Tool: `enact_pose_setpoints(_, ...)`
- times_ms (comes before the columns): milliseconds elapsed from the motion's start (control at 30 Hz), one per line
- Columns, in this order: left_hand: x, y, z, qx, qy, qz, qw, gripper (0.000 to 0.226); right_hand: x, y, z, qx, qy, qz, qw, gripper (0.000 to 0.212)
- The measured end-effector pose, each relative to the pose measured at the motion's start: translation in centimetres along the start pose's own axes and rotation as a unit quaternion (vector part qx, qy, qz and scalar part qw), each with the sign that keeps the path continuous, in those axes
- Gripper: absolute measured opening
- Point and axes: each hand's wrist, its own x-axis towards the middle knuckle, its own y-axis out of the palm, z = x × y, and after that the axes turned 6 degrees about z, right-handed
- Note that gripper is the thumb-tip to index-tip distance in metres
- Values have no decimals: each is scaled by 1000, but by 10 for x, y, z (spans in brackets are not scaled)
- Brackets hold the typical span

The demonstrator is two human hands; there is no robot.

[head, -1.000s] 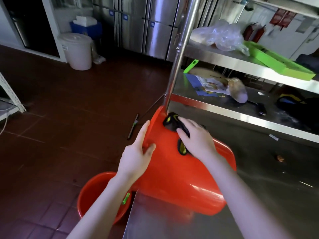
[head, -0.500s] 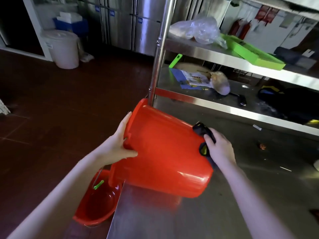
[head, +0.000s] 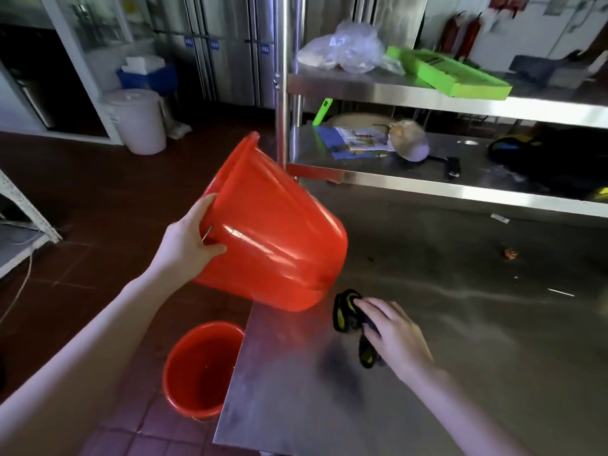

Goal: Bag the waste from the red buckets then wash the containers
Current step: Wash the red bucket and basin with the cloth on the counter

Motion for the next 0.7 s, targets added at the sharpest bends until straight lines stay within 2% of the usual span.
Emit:
enact_pose_setpoints(167, -21, -6, 0, 201, 66, 1, 977, 94, 14, 23, -4, 15, 39, 76, 996, 44)
enact_pose_setpoints(267, -43, -5, 6, 271, 97, 27, 957, 94, 22, 31, 6, 35, 36, 118, 992, 43)
enact_pose_setpoints(433, -76, -5, 13, 289, 94, 23, 952, 89, 49, 17, 54, 126, -9, 32, 991, 40)
enact_pose_setpoints(533, -88, -4, 12, 297, 104, 6, 949, 81, 73, -2, 91, 238, -17, -7, 971, 39)
enact_pose_setpoints(633, -101, -4, 13, 321, 130, -8, 938, 63, 97, -14, 126, 333, 25, -11, 942, 44)
enact_pose_setpoints(700, -110, -5, 18, 349, 141, -15, 926, 64, 109, -15, 148, 361, 53, 18, 931, 54)
